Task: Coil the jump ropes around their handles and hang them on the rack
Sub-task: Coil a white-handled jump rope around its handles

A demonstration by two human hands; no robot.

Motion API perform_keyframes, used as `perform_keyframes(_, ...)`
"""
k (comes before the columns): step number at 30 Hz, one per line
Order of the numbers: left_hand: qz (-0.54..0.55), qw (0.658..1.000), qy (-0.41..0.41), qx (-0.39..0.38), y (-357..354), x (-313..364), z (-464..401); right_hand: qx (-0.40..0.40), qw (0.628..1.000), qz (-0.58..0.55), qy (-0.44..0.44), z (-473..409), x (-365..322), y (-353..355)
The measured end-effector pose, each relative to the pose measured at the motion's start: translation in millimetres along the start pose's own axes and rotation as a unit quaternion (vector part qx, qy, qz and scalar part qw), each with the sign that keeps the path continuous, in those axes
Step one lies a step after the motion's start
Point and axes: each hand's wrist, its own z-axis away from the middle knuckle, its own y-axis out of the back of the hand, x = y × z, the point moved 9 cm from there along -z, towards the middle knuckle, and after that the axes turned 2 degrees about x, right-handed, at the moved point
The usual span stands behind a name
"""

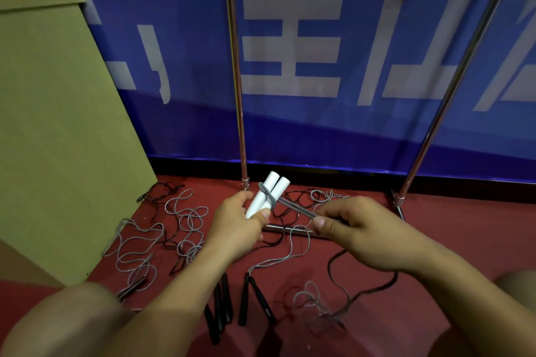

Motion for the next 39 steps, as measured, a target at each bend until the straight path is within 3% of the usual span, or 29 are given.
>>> perform_keyframes(3,-0.073,0.995,-0.033,-0.055,-13,1,7,0.007,1.000,-0.014,-0.004,2,7,7)
perform_keyframes(7,-0.216,0.960,-0.114,-0.137,-38,1,27,0.013,1.000,-0.004,0.004,6,8,6)
perform_keyframes(15,-0.249,0.913,-0.243,-0.213,-68,21,67,0.030,0.999,0.018,-0.008,7,16,8)
perform_keyframes(22,-0.166,0.913,-0.286,-0.238,-66,42,76,0.096,0.993,0.048,-0.049,2,33,24)
perform_keyframes(26,-0.078,0.921,-0.270,-0.269,-64,46,81,0.082,0.986,-0.098,-0.110,-2,45,16)
perform_keyframes(31,0.081,0.920,-0.210,-0.320,-62,48,84,0.068,0.951,-0.272,-0.133,-5,39,-2)
perform_keyframes(34,0.167,0.921,-0.186,-0.300,-55,54,78,0.072,0.943,-0.297,-0.134,-7,35,-13)
perform_keyframes(36,0.216,0.924,-0.172,-0.266,-46,57,71,0.046,0.950,-0.285,-0.119,-8,26,-21)
perform_keyframes(39,0.279,0.930,-0.134,-0.200,-33,52,57,0.027,0.931,-0.342,-0.125,-8,19,-30)
